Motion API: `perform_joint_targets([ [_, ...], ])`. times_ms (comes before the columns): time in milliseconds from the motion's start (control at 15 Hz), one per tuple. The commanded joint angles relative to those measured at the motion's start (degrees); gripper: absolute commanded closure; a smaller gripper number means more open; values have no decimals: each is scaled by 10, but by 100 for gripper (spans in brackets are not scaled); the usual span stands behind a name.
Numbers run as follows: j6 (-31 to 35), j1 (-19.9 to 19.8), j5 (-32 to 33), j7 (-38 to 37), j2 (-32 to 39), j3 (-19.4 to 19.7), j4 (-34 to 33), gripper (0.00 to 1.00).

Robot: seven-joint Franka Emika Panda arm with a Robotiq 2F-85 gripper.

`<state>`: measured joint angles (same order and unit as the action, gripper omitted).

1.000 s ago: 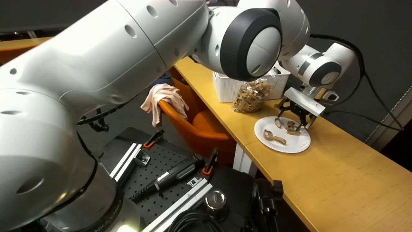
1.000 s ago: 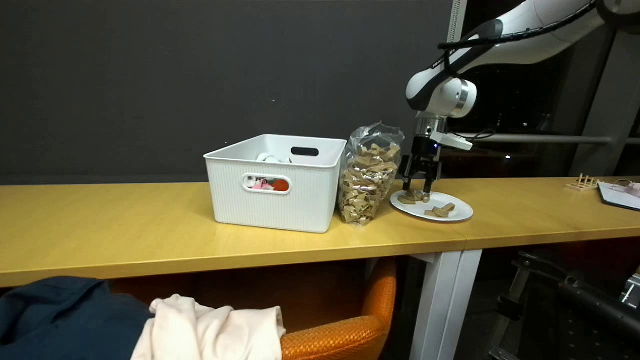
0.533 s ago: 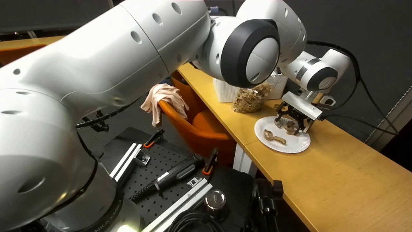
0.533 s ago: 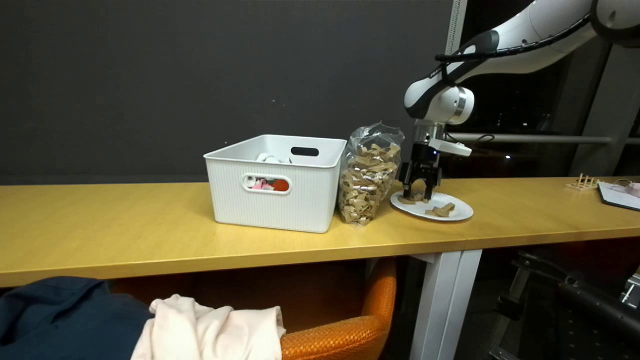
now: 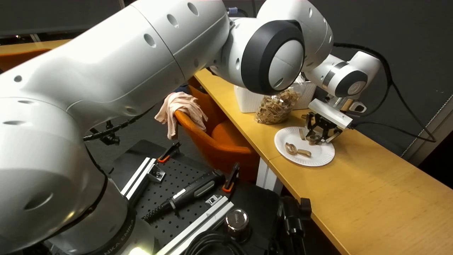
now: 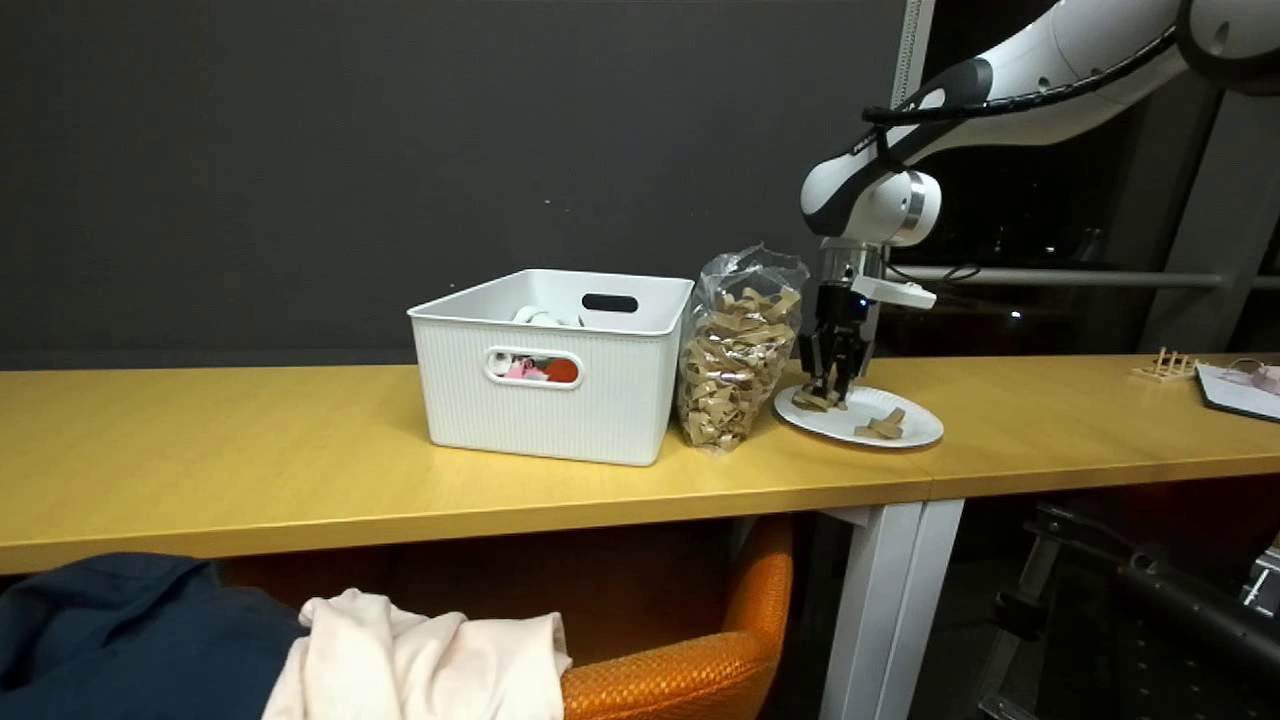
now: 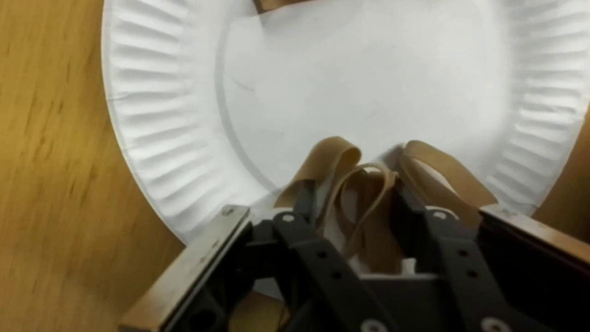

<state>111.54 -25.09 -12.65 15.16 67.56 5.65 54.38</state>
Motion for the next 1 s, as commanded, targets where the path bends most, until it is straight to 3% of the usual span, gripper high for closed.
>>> perform_joint_targets([
  [0,-2,7,8,-8,2,7,-8,86],
  [133,2,8,8,-7,-4,9,1,99],
  [533,35,14,9,-8,-57,21,64,99],
  [933,114,37,9,-4,-178,38,208,99],
])
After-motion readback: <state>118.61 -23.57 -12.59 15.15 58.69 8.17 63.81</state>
